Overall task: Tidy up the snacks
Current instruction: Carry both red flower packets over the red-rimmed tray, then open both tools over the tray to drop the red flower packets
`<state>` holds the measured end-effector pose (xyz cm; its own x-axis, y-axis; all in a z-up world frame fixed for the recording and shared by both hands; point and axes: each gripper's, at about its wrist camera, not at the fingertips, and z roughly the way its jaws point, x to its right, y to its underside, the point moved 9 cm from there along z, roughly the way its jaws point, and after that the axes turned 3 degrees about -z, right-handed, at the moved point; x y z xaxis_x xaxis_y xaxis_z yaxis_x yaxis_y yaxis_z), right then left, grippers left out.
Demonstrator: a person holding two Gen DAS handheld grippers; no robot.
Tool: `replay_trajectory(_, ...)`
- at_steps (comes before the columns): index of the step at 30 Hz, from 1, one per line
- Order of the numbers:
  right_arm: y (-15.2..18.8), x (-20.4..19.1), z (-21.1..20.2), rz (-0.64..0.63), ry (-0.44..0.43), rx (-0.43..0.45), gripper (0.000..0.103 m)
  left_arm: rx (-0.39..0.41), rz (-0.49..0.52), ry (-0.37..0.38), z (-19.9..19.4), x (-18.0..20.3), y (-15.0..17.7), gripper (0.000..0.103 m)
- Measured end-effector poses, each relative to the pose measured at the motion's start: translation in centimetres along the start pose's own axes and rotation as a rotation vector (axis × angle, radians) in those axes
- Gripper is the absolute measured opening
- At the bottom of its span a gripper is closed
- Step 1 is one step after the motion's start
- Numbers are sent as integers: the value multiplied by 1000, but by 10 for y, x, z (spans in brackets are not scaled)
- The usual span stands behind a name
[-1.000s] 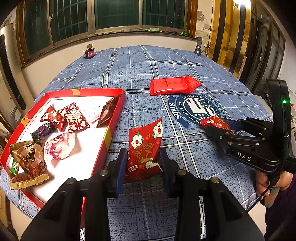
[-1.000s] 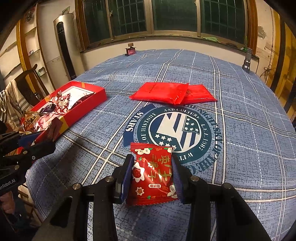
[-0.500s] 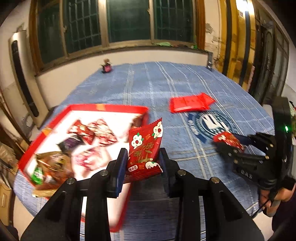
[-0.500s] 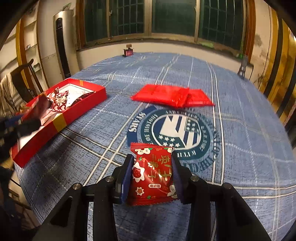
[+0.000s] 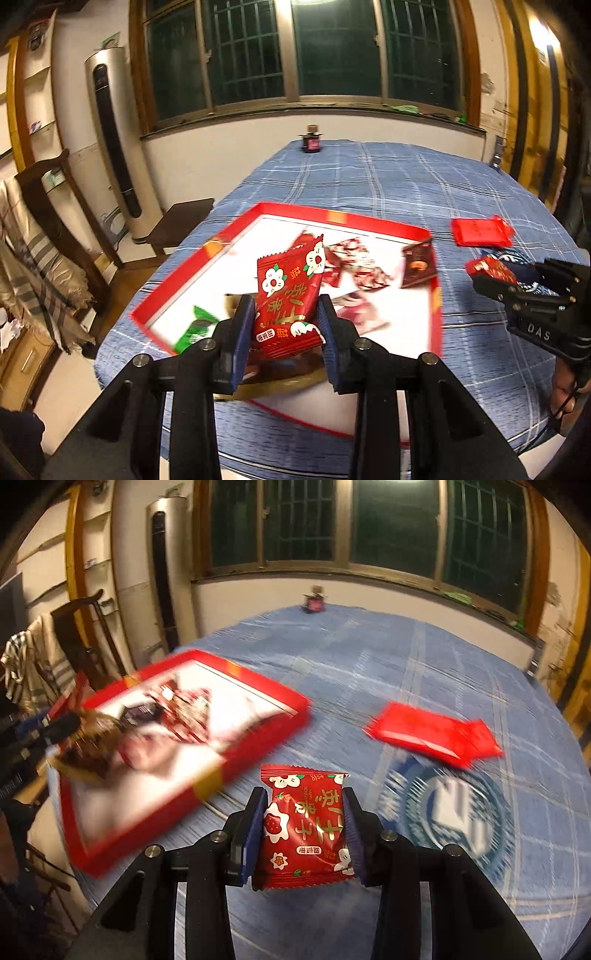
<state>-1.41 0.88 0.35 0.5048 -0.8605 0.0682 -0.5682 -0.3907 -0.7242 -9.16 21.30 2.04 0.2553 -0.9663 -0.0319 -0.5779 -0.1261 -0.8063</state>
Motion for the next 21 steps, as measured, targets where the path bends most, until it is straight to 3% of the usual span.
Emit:
replay_trajectory(9, -58, -65, 29, -20, -109, 52, 44, 3, -13, 7, 17, -7, -22, 34)
replay_trajectory(10, -63, -68, 32, -15, -118, 57, 43, -3, -13, 11, 18, -6, -24, 47)
replay_trajectory(11, -65, -68, 34, -6, -132, 53, 46, -7, -18, 10, 19, -5, -25, 68)
replay_trajectory(13, -63, -58, 37, 24, -121, 45, 61, -1, -42, -3, 19, -8, -24, 86)
replay_trajectory(14, -62, -52, 37, 36, -115, 50, 70, 3, -46, 5, 19, -8, -21, 86)
replay_trajectory(21, -25, 31, 30, 162, -17, 12, 72, -55, -20, 38, 26, 8, -4, 86)
